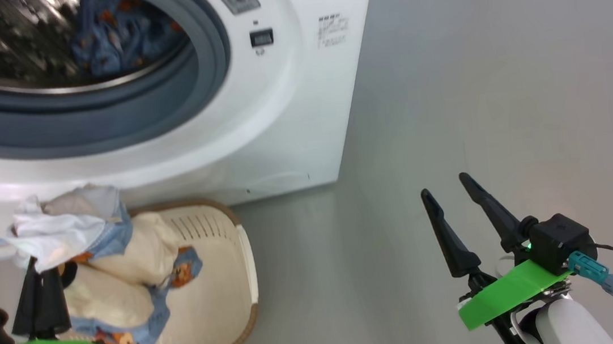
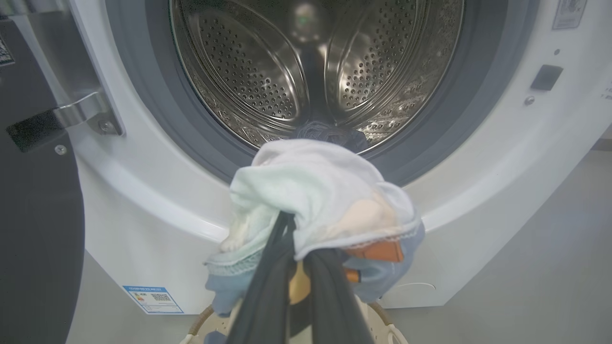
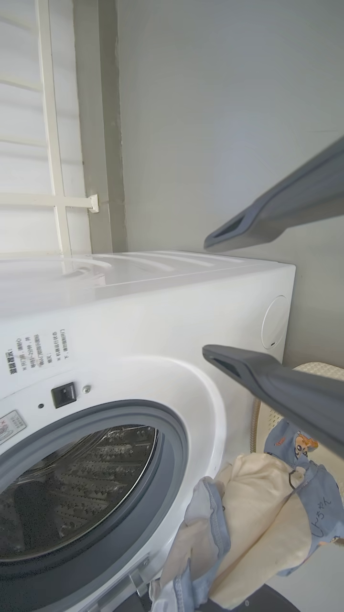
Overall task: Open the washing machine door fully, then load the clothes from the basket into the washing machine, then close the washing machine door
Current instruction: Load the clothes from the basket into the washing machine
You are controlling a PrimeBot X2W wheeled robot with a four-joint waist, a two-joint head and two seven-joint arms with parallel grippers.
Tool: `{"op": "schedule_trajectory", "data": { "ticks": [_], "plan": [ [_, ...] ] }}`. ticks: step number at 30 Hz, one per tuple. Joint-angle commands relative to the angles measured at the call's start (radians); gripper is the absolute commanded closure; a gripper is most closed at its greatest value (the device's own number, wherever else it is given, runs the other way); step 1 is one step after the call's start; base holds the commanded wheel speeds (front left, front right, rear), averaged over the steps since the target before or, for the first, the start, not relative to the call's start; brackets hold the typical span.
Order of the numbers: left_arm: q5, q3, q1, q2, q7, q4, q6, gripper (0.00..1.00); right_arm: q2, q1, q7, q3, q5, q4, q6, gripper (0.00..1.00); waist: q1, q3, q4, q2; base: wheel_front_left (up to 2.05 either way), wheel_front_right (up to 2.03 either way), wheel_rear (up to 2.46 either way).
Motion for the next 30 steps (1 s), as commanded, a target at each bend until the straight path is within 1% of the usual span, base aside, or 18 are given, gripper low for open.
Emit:
{"op": "schedule_trajectory", "data": {
  "ticks": [1,9,15,23,30],
  "plan": [
    [0.02,0.052,0.017,0.01,-0.006,-0.043,-0.005,1.0,0.005,0.016,-0.005,0.032,-0.002,-0.015,0.001,0.0,0.0,-0.086,0.003,-0.0001,0.0,0.0,0.0],
    [0.067,0.105,0.083,-0.031,-0.006,-0.119,-0.016,1.0,0.005,0.05,-0.005,0.046,0.004,0.009,0.001,0.0,0.0,-0.192,0.002,-0.0001,0.0,0.0,0.0],
    [0.09,0.135,0.131,-0.047,-0.006,-0.154,-0.024,1.0,0.005,0.075,-0.005,0.049,0.006,0.013,0.001,0.0,0.0,-0.242,0.002,-0.0001,0.0,0.0,0.0],
    [0.112,0.164,0.196,-0.068,-0.006,-0.188,-0.029,1.0,0.005,0.095,-0.005,0.04,-0.002,0.0,0.001,0.0,0.0,-0.267,-0.002,-0.0001,0.0,0.0,0.0],
    [0.119,0.176,0.213,-0.088,-0.006,-0.182,-0.035,1.0,0.005,0.103,-0.005,0.029,-0.013,-0.004,0.001,0.0,0.0,-0.278,-0.003,-0.0001,0.0,0.0,0.0]
  ]
}}
